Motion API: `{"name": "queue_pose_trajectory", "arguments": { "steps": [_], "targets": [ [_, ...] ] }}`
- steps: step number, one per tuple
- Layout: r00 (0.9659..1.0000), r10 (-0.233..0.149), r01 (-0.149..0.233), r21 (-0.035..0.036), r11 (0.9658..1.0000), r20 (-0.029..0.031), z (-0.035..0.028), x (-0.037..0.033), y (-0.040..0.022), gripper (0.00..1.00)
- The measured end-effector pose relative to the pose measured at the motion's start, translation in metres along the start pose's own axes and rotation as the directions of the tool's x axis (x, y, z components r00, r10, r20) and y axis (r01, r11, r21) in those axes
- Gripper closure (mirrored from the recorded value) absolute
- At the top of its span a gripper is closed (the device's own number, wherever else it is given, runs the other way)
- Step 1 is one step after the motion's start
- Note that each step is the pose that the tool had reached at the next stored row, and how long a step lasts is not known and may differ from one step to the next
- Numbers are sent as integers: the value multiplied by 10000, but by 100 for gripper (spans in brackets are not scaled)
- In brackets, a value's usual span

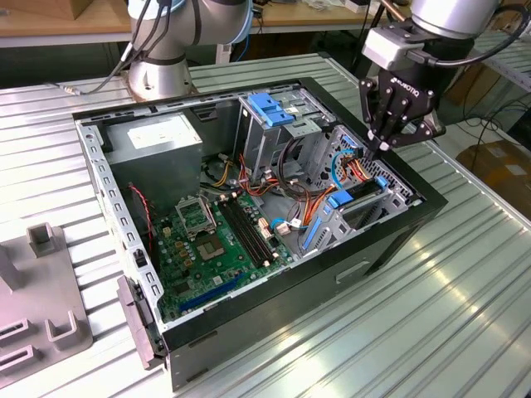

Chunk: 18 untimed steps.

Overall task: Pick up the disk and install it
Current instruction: 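Insert the second disk wire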

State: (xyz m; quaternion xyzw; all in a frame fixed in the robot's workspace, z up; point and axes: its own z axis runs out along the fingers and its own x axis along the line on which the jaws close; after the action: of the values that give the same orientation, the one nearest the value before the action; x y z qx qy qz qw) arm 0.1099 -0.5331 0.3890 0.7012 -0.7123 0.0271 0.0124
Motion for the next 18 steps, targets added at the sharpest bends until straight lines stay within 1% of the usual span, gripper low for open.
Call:
{"name": "queue_pose_trajectory", "arguments": {
  "steps": [5,8,10,12,16,18],
  "targets": [
    [10000,0,0,0,10000,1,-10,-105,4,90],
    [10000,0,0,0,10000,0,-14,-156,7,90],
    [10000,-1,1,0,10000,-20,-15,-168,7,90],
    [10000,-2,2,1,10000,-64,-16,-179,7,90],
    [10000,-2,2,1,10000,-68,-15,-179,8,90],
    [10000,-2,2,1,10000,-80,-16,-179,8,89]
  ]
}}
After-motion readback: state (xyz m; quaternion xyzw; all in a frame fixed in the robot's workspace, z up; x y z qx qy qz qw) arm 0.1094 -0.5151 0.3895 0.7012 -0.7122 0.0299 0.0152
